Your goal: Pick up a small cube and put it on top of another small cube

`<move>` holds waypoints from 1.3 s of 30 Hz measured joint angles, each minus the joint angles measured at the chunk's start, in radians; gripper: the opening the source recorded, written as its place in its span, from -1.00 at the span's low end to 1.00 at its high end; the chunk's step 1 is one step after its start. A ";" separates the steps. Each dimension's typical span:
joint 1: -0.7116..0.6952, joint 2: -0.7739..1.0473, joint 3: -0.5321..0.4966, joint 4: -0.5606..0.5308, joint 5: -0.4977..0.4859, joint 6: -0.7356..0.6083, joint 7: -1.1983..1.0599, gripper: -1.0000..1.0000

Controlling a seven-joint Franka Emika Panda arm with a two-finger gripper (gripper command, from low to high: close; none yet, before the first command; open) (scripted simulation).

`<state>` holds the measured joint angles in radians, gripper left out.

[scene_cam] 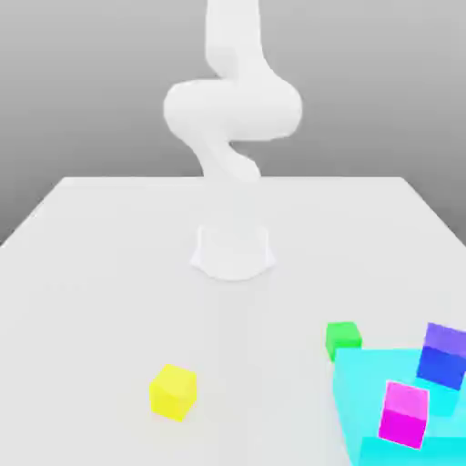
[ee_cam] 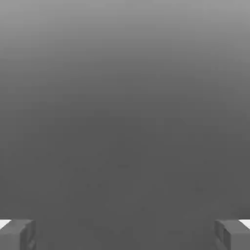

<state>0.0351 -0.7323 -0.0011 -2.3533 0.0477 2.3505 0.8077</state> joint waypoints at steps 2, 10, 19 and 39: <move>0.031 0.058 0.004 -0.045 0.038 0.042 0.008 0.00; 0.139 0.278 0.067 -0.213 0.156 0.198 0.059 0.00; 0.233 0.517 0.196 -0.403 0.197 0.381 0.185 0.00; 0.445 0.995 0.020 -0.506 -0.325 0.774 0.688 0.00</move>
<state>0.4798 0.2631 0.0189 -2.8596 -0.2774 3.1244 1.4959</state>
